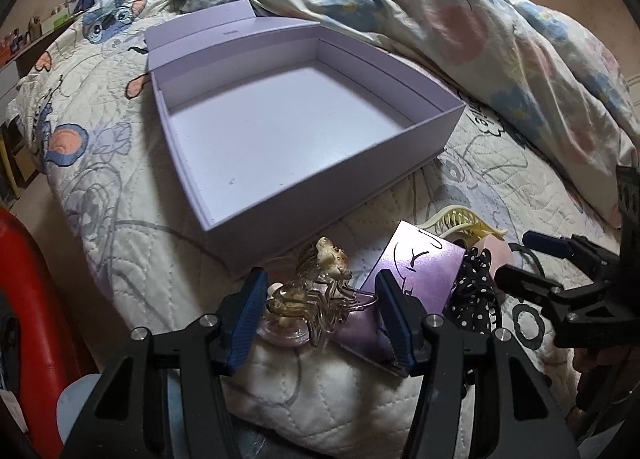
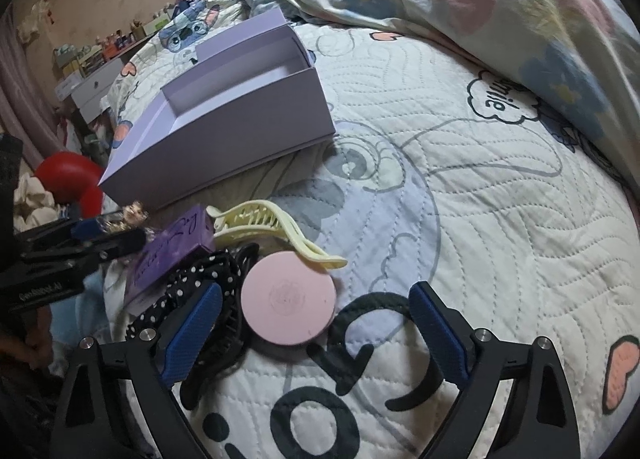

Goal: Organize rigid objects
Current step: 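Grasp the clear star-shaped hair clip with the left gripper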

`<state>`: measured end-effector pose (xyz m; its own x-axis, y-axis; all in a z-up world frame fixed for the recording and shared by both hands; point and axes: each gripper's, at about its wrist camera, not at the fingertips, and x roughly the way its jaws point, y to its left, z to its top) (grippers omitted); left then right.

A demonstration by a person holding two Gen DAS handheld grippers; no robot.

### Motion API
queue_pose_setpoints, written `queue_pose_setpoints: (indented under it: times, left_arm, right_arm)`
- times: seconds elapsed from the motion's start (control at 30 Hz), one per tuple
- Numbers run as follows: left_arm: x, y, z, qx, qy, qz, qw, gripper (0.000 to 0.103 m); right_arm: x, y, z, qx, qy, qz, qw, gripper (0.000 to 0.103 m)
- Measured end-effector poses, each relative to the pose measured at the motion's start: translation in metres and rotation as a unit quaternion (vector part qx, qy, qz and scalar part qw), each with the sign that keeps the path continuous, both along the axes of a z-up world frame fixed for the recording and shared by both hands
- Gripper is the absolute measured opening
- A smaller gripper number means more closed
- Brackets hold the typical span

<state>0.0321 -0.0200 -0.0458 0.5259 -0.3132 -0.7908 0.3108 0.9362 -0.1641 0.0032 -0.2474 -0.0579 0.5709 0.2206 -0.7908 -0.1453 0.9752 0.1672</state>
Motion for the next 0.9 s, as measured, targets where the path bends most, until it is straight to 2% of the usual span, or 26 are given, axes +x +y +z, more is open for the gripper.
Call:
queue_pose_setpoints:
  times: [0.23, 0.5, 0.63, 0.9]
  left_arm:
    - [-0.008, 0.009, 0.001, 0.002, -0.004, 0.009, 1.0, 0.055]
    - [-0.007, 0.007, -0.014, -0.008, 0.013, 0.001, 0.9999, 0.056]
    - [-0.009, 0.003, -0.016, 0.006, -0.006, -0.007, 0.9999, 0.056]
    - [-0.014, 0.007, -0.015, 0.01, -0.017, -0.022, 0.9996, 0.054]
  right_arm:
    - [-0.001, 0.003, -0.006, 0.002, 0.009, 0.003, 1.0, 0.082]
    - [0.0, 0.008, -0.004, -0.004, 0.002, 0.004, 1.0, 0.08]
    - [-0.002, 0.011, -0.003, -0.012, 0.001, 0.006, 1.0, 0.08]
    - [-0.013, 0.014, 0.004, -0.015, -0.007, 0.019, 1.0, 0.08]
